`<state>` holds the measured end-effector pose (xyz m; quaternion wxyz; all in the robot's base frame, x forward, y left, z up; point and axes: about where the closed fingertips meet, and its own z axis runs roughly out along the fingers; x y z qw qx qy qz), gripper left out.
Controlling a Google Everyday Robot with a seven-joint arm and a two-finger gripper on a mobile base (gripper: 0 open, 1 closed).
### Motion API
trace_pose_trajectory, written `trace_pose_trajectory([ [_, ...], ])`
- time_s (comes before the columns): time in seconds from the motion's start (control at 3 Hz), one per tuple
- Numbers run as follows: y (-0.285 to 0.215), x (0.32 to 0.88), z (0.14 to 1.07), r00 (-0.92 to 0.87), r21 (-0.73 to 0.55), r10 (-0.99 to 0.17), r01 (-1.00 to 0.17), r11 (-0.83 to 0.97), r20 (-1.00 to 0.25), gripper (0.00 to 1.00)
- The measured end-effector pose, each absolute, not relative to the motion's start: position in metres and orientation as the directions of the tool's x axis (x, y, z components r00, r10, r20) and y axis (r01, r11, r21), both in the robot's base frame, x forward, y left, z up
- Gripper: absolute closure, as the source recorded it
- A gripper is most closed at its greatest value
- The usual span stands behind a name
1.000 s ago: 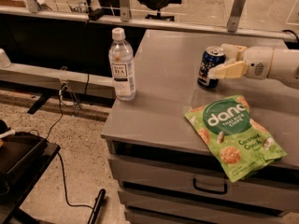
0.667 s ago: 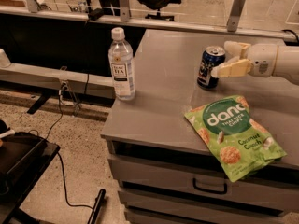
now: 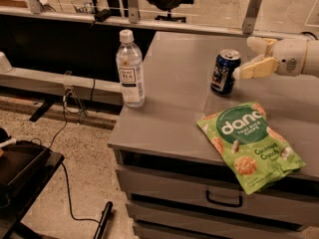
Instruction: Place pepsi can upright
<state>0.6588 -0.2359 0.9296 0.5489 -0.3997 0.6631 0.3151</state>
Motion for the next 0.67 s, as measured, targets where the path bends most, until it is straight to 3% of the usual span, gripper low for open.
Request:
trace_pose_trajectory([
  [0.67,-0.2425,0.658,0.9375,-0.076,-0.038,-0.193,-0.85,0.525,-0.978,0.0],
])
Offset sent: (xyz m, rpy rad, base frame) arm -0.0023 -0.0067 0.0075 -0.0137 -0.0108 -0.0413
